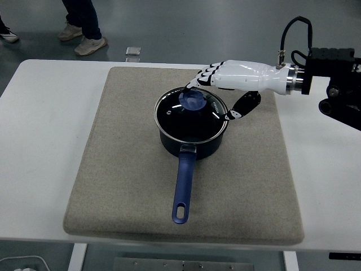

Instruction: Lift the pot lid and place it to the right of the pot.

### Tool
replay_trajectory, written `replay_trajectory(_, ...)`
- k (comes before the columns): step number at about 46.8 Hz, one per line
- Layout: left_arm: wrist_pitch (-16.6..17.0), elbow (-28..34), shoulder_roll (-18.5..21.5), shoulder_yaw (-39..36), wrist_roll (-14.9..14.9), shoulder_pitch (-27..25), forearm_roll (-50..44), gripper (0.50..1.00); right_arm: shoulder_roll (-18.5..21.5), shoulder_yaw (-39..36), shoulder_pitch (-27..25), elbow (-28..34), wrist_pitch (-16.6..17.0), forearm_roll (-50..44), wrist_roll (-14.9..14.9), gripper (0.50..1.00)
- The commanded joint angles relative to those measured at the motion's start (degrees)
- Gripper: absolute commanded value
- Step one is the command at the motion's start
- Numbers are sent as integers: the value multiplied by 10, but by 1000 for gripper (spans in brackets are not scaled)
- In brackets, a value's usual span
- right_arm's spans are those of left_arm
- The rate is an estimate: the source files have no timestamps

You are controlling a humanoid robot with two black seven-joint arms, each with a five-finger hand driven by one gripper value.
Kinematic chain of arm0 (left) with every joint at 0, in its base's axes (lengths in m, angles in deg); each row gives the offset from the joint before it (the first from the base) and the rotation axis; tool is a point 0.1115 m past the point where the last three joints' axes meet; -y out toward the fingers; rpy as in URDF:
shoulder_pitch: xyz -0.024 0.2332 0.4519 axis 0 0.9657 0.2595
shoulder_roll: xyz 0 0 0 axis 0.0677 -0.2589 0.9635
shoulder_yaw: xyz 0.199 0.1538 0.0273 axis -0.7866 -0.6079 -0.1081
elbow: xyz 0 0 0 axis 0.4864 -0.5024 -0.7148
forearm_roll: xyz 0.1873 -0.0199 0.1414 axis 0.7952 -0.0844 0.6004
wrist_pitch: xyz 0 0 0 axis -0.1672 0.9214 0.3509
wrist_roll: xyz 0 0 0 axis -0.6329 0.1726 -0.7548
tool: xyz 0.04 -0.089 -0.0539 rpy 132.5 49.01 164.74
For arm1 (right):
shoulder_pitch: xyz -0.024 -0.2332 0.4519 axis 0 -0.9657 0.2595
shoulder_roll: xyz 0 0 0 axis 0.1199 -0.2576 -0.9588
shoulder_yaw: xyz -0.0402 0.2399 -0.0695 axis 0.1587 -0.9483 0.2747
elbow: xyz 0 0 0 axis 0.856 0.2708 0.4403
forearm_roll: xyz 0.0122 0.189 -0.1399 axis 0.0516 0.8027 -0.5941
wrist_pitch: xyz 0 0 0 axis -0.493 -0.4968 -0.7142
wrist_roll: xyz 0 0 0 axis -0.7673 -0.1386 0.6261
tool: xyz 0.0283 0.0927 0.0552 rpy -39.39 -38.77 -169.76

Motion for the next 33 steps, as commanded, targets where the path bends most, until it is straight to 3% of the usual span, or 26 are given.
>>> replay_trajectory(1,0,0,0,-1,0,0,0,1000,1,-2,1,1,0,1,0,913)
replay_trajectory(33,0,0,0,-1,0,1,0,1000,61,1,7,44,-14,1,0,913)
